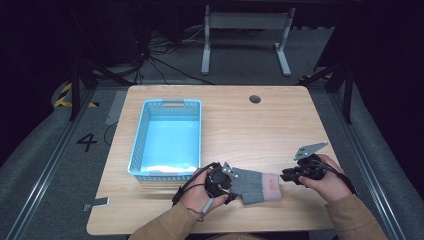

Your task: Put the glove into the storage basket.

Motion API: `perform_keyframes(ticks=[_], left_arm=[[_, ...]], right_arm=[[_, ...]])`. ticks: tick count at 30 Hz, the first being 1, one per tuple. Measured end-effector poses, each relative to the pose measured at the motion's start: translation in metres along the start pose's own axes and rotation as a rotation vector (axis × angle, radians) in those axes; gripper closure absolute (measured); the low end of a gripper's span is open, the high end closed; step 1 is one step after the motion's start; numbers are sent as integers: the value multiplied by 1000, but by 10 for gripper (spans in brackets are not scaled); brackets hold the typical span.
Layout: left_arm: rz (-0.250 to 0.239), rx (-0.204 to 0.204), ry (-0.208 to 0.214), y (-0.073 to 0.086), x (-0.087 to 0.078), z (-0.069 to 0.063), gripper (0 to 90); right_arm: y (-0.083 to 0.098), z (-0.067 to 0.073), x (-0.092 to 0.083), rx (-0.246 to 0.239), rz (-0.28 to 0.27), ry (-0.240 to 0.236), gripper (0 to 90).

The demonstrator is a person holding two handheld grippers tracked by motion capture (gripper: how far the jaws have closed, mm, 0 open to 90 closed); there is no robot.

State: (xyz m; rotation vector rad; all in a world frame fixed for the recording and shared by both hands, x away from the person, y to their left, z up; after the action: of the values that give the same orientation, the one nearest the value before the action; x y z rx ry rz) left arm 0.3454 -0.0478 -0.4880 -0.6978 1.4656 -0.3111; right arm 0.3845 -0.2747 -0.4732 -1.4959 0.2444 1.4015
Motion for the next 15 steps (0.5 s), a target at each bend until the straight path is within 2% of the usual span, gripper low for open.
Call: perform_keyframes(ticks=[2,5,9,12,15], left_arm=[[-18,4,-13,-5,-1,0,523],[-40,-11,-36,-11,-2,1,494],[-39,-34,-77,-15,1,4,448],[-37,-53,-86,-17,4,5,439],[-46,-54,-88,-19,7,7,444]], right_arm=[[-1,-1,-2,4,-16,2,744],[-2,-1,-4,17,-23,-1,729],[-3,-3,-6,24,-35,1,724],[-4,-4,-8,28,-46,3,719],[-5,-5,-10,32,-52,2,706]])
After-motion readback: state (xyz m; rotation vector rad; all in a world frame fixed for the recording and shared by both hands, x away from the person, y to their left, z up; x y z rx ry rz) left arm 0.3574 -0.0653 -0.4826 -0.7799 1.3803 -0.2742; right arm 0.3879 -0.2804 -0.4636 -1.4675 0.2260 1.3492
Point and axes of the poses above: each handheld gripper's, and its own axes: x roughly forward along the jaws, y roughly out of its underside, z roughly to its left, the point moved 8 cm from there along x, roughly forward along the jaws, and after that the axes turned 14 degrees about x, right-handed, at the moved point
